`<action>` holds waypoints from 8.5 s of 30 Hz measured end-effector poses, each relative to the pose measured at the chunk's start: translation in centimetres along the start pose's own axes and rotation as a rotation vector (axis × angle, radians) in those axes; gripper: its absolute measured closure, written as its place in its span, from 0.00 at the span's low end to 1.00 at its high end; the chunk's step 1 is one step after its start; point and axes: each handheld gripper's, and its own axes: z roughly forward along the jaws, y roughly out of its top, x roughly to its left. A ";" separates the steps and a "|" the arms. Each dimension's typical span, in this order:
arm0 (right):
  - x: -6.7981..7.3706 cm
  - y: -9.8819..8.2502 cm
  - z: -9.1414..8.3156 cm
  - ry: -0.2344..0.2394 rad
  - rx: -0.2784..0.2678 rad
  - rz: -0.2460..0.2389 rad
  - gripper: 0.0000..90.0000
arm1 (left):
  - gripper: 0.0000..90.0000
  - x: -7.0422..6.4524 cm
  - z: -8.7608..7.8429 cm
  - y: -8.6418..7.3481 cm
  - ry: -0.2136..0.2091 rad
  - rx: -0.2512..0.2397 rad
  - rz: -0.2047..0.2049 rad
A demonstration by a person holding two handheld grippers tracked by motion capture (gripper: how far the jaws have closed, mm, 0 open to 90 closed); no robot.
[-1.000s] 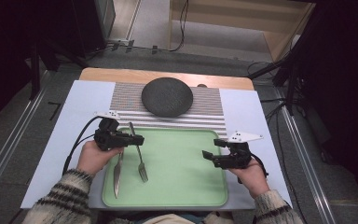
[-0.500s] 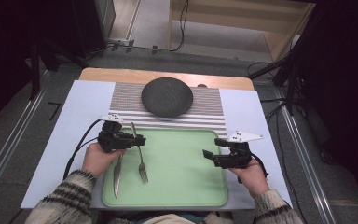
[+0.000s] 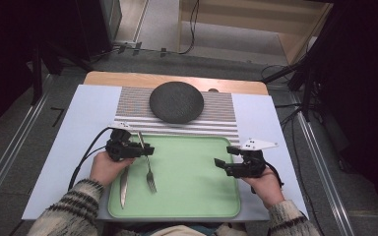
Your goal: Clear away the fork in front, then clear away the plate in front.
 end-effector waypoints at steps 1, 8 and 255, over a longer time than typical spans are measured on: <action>0.0 0.0 0.0 -0.001 0.002 -0.002 0.27 | 0.69 0.0 0.1 0.0 0.004 0.004 0.000; -0.1 0.0 0.1 0.000 0.006 0.010 0.27 | 0.67 0.1 0.5 -0.2 0.021 0.015 0.010; -0.9 -2.3 -1.3 0.022 0.021 0.073 0.23 | 0.84 1.9 12.3 7.4 0.423 -0.029 1.406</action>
